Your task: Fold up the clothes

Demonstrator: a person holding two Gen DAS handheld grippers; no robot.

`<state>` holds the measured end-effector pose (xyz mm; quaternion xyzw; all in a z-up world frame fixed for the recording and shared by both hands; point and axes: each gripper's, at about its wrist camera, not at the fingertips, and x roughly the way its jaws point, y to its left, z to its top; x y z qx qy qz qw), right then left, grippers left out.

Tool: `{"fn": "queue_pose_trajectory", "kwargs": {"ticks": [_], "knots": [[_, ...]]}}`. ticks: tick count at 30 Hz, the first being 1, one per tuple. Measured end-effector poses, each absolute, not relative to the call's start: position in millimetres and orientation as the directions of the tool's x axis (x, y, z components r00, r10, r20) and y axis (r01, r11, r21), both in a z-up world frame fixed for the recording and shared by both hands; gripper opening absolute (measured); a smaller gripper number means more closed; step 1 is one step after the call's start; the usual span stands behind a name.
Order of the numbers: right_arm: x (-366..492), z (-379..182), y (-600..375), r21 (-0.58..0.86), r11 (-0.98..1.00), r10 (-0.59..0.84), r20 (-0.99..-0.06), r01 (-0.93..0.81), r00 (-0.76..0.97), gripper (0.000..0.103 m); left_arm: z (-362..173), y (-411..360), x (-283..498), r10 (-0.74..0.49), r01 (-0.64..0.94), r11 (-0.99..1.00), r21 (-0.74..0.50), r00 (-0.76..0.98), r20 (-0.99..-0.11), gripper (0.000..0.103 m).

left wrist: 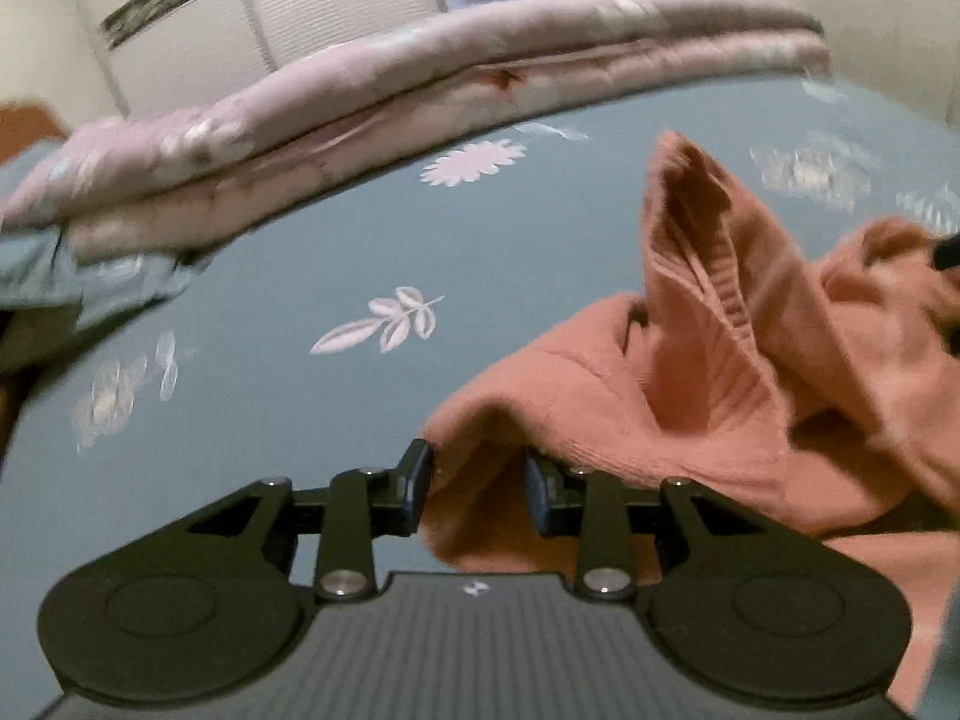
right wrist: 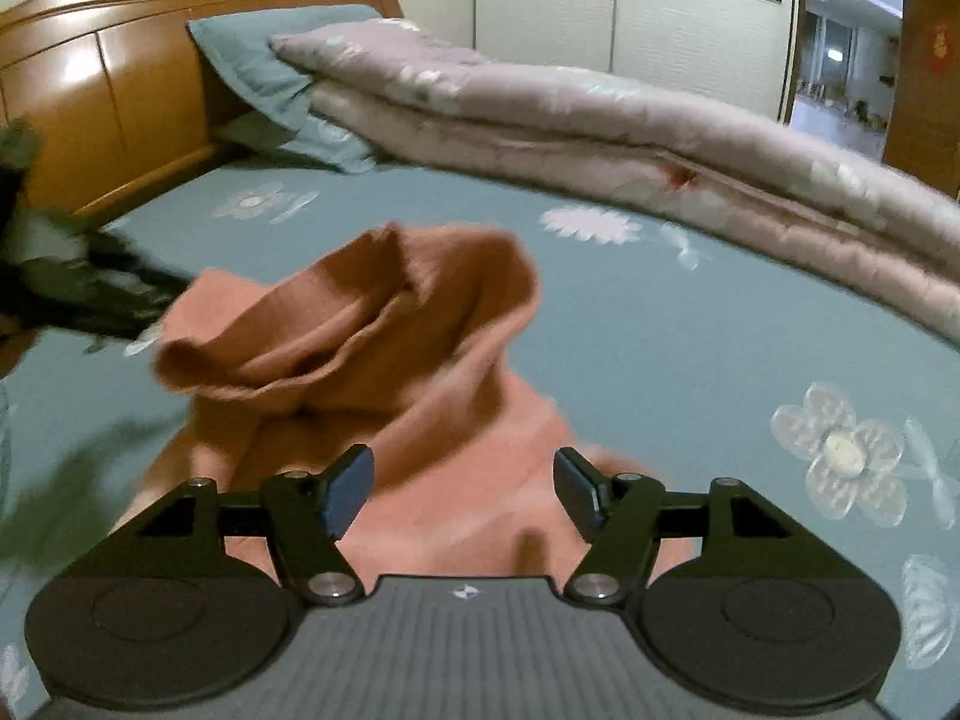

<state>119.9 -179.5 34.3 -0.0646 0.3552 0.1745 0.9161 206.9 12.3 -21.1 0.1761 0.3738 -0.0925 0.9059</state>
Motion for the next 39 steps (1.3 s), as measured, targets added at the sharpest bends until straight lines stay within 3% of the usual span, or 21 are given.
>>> {"fn": "queue_pose_trajectory", "kwargs": {"ticks": [4,7,11,15,20,25,29,30,31,33,39], "knots": [[86.1,20.4,-178.9,0.081,0.941,0.292,-0.682,-0.328,0.670,0.071,-24.5,4.6,256.4,0.034,0.222,0.935,0.278,0.722,-0.691,0.033],[64.7,10.3,-181.3,0.102,0.955,0.268,-0.701,-0.280,0.660,0.072,-23.5,10.2,303.3,0.151,0.078,0.947,0.312,0.749,-0.645,0.035],[47.0,3.3,-186.5,0.118,0.968,0.237,-0.724,-0.222,0.648,0.074,-33.6,22.8,335.1,0.205,-0.038,0.970,0.239,0.650,-0.731,0.030],[41.9,3.9,-194.8,0.109,0.977,0.205,-0.730,-0.185,0.652,0.079,-25.2,29.2,292.8,0.109,0.041,0.982,0.185,0.674,-0.730,0.035],[45.5,8.7,-192.0,0.084,0.984,0.172,-0.683,-0.158,0.710,0.084,-15.6,58.9,206.0,-0.013,0.089,0.994,0.063,0.672,-0.741,0.067],[50.5,3.4,-158.3,-0.045,0.960,0.184,-0.644,-0.277,0.743,0.084,-43.3,82.8,114.8,-0.137,0.095,0.990,-0.100,0.610,-0.780,0.069],[65.8,-26.4,-124.5,-0.312,0.875,0.082,-0.658,-0.370,0.749,0.083,-67.4,80.9,70.7,-0.116,0.051,0.993,-0.106,0.571,-0.813,0.068],[70.0,-33.6,-120.5,-0.378,0.844,0.042,-0.661,-0.381,0.749,0.068,-72.1,79.7,60.7,-0.109,0.042,0.994,-0.103,0.565,-0.818,0.068],[74.4,-36.7,-120.0,-0.412,0.826,0.013,-0.669,-0.385,0.743,0.044,-76.8,78.5,50.6,-0.101,0.033,0.994,-0.100,0.558,-0.824,0.068],[82.2,-35.4,-124.3,-0.426,0.820,-0.012,-0.681,-0.383,0.732,0.024,-81.0,74.5,34.9,-0.086,0.020,0.996,-0.090,0.556,-0.827,0.068],[111.4,1.8,-155.6,-0.354,0.882,0.008,-0.649,-0.311,0.761,0.023,-76.7,58.5,23.5,-0.122,0.049,0.992,-0.115,0.570,-0.813,0.068]]}}
